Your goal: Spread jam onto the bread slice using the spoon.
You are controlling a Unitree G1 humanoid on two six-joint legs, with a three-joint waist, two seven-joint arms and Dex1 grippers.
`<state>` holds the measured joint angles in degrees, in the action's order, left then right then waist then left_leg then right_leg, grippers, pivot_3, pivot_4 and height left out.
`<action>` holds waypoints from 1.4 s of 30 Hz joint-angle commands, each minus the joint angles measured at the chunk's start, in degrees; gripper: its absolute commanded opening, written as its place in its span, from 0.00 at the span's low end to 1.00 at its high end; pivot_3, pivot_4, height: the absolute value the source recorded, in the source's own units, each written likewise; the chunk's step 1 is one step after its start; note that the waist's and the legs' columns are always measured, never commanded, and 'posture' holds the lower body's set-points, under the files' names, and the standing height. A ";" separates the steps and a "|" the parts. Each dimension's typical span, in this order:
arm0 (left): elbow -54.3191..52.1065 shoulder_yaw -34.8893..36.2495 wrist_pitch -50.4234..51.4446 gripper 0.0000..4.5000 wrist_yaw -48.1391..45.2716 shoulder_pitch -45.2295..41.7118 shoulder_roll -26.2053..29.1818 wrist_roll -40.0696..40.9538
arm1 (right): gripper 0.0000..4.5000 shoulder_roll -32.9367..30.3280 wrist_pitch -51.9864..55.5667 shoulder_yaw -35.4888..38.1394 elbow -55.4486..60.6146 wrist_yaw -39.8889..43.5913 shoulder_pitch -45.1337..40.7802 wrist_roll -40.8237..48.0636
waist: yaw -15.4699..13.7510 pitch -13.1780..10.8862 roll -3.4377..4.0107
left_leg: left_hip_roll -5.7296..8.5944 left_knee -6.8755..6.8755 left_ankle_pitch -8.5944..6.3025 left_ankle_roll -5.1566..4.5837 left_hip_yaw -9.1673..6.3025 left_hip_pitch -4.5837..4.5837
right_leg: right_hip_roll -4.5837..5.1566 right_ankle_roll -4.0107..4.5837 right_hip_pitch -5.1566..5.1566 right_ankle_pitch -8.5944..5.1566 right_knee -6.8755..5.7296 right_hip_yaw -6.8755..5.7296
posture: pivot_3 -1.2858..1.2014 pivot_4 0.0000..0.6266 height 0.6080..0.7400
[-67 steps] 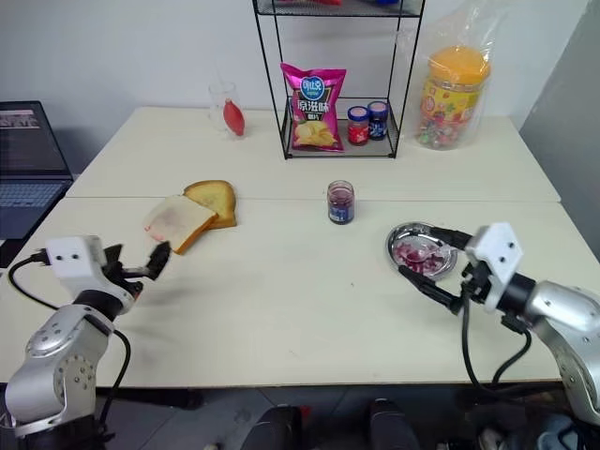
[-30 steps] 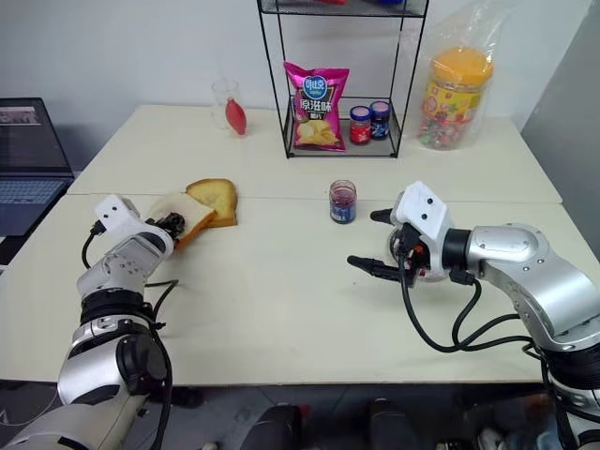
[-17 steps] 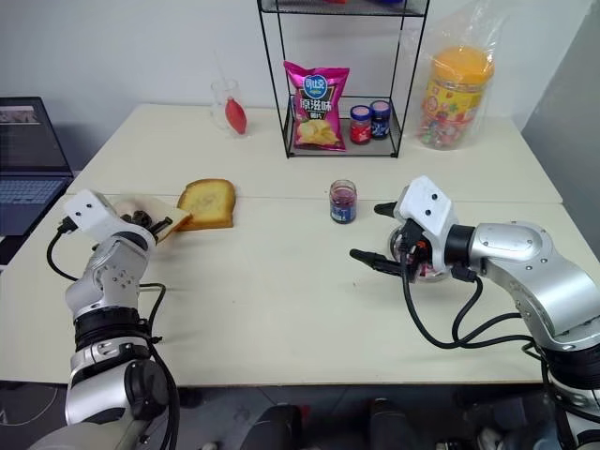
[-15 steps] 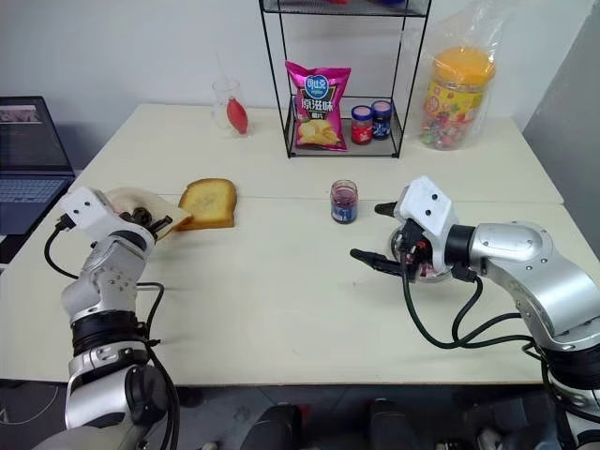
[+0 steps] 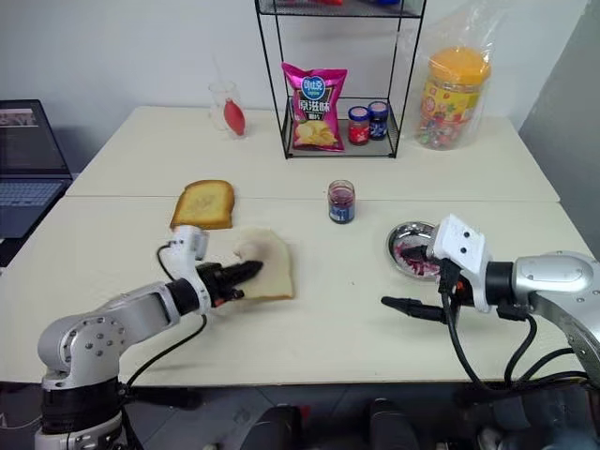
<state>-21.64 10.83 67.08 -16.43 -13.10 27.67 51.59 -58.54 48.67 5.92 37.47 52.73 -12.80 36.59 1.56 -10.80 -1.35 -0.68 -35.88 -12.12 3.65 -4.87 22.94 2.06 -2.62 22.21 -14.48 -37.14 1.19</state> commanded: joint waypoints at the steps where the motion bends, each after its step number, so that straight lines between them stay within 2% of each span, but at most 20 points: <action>1: -0.39 -5.66 -3.06 0.00 -0.62 -0.95 -3.36 -2.73 | 1.00 -0.11 -1.17 -0.83 2.43 -1.61 0.80 -1.77 | -0.12 0.00 0.00 | 0.01 -0.01 0.00 0.00 0.03 0.02 | 0.00 -0.01 0.01 0.00 0.02 0.02 | 0.52 0.24 1.00; 7: 6.51 -10.59 -7.85 0.00 1.31 -3.21 -9.59 -9.62 | 1.00 0.95 -1.28 -2.38 2.42 -3.90 1.24 -3.46 | -0.24 0.00 0.00 | 0.00 -0.03 0.00 0.00 0.00 0.02 | -0.02 0.00 0.02 0.00 0.00 -0.01 | 0.52 0.24 1.00; 15: 6.12 -12.36 -9.13 0.00 0.80 -3.07 -9.73 -14.38 | 1.00 1.30 -0.81 -1.78 2.90 -4.66 1.53 -2.87 | -0.25 -0.01 -0.01 | 0.02 0.02 -0.01 -0.01 0.00 0.07 | -0.02 -0.16 0.05 0.08 0.07 0.00 | 0.52 0.24 1.00; 17: 6.05 -12.70 -9.24 0.13 0.67 -3.16 -9.17 -15.52 | 1.00 1.35 -0.60 -1.75 3.15 -4.70 1.67 -2.55 | -0.24 -0.01 -0.01 | 0.02 0.01 -0.01 -0.01 0.00 0.06 | -0.02 -0.03 0.05 0.00 0.07 0.01 | 0.52 0.24 1.00; 29: 5.69 -15.46 -14.27 0.72 -4.37 -5.11 -3.64 -22.17 | 1.00 0.93 0.03 -2.12 3.60 -3.93 1.93 -0.81 | -0.21 -0.01 -0.01 | 0.02 0.02 -0.01 -0.01 0.01 0.08 | -0.02 -0.01 0.06 -0.01 0.09 0.01 | 0.52 0.24 1.00; 31: 3.88 -15.16 -15.17 0.79 -5.20 -3.89 -1.09 -23.74 | 1.00 1.21 -0.02 -1.91 3.64 -4.14 1.89 -0.62 | -0.20 -0.01 -0.02 | 0.02 0.02 -0.01 -0.01 0.02 0.08 | -0.01 0.01 0.06 -0.02 0.09 0.01 | 0.52 0.24 1.00; 40: -3.60 -11.82 -15.71 0.79 -7.18 1.29 3.83 -24.16 | 1.00 3.68 0.58 1.36 3.74 -6.02 1.93 1.87 | -0.11 -0.03 -0.01 | -0.01 0.09 -0.01 0.00 0.00 0.09 | -0.01 0.07 0.09 -0.06 0.11 -0.02 | 0.52 0.24 1.00; 42: -4.38 -9.56 -23.43 0.79 -11.11 2.08 7.72 -26.62 | 1.00 5.93 0.20 6.12 2.97 -9.46 3.02 2.07 | -0.15 -0.06 -0.06 | -0.01 0.09 -0.01 0.00 0.00 0.09 | -0.01 0.07 0.09 -0.06 0.10 -0.02 | 0.52 0.24 1.00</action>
<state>-22.88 -1.96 50.70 -24.30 -11.10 32.31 27.16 -54.04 49.35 6.54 39.45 46.10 -10.32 37.81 1.40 -10.86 -1.41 -0.71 -35.79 -12.13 3.65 -4.88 23.02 2.04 -2.54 22.31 -14.55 -37.04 1.15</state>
